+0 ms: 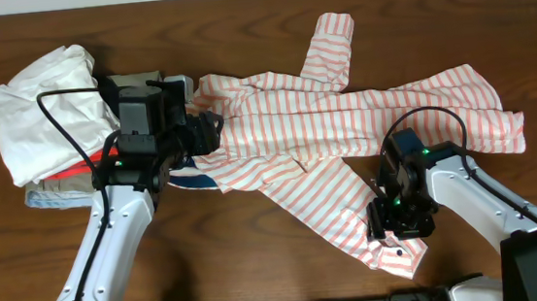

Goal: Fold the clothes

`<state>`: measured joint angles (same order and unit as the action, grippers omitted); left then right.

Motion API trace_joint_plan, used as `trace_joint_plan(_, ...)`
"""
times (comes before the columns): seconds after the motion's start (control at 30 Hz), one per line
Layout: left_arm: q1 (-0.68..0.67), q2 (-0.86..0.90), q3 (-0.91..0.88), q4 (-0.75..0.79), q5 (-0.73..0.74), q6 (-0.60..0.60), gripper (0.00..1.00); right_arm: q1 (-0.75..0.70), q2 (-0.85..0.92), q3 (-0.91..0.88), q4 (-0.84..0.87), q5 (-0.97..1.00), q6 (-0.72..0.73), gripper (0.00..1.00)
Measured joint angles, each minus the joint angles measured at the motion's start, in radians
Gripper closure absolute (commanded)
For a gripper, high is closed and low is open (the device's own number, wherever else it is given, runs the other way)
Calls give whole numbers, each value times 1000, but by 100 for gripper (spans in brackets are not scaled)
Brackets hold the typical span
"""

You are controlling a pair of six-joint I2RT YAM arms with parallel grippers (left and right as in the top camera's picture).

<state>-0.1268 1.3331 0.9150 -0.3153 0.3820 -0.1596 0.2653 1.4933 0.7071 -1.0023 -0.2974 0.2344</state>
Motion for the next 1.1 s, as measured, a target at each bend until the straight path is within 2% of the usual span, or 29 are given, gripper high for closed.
trace_joint_plan(0.33,0,0,0,0,0,0,41,0,0,-1,2,176,127,31)
trace_joint_plan(0.7,0,0,0,0,0,0,41,0,0,-1,-2,154,125,35)
trace_joint_plan(0.9,0,0,0,0,0,0,41,0,0,-3,-7,140,125,34)
trace_joint_plan(0.97,0,0,0,0,0,0,41,0,2,-11,-6,137,124,42)
trace_joint_plan(1.1,0,0,0,0,0,0,41,0,20,-29,-7,127,125,92)
